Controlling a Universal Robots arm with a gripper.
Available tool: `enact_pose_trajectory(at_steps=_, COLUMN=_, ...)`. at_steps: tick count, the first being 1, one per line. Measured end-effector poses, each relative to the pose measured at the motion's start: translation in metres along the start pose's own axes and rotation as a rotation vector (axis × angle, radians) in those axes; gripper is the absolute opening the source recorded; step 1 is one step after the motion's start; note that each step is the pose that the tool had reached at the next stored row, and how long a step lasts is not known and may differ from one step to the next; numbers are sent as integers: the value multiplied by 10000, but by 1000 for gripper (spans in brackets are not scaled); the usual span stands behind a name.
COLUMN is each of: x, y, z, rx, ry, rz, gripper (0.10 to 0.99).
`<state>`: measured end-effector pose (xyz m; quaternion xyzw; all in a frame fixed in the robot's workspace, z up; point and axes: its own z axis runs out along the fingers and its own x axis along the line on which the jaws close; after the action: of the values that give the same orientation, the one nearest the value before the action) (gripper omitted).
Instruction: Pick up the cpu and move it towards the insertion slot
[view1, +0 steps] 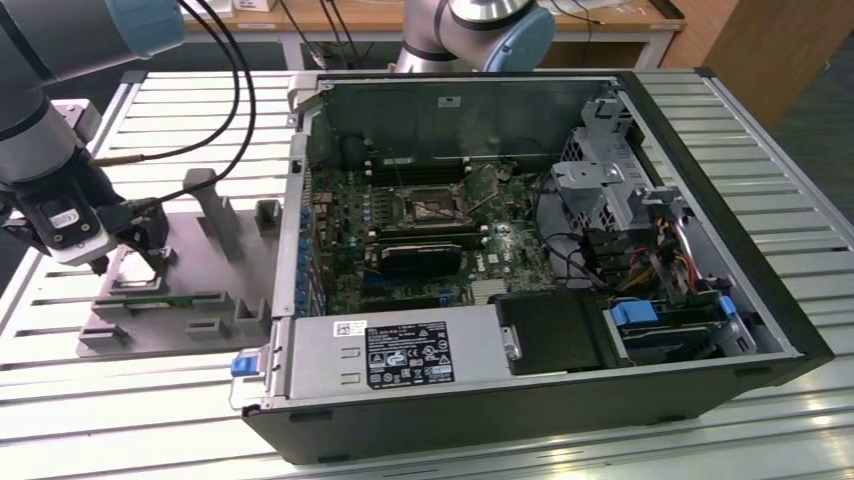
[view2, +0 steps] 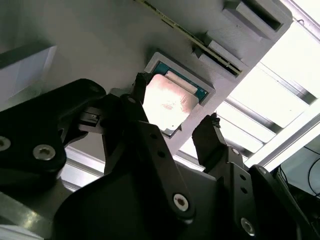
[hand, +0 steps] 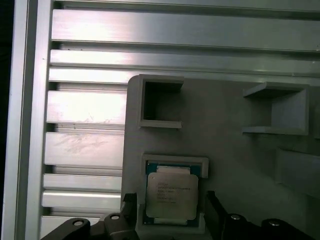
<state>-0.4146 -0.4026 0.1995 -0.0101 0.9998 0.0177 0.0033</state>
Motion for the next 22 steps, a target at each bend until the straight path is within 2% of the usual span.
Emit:
enact_pose_trajectory(at_steps=7, x=0, y=4, z=34, rx=1, ry=-31, rz=533, gripper=647)
enact_pose_trajectory(at_steps=13, x=0, y=11, z=70, rx=2, ry=-49, rz=555, gripper=647)
enact_pose_trajectory(at_steps=22, x=-2, y=65, z=114, rx=1, ry=-50, rz=553, gripper=647)
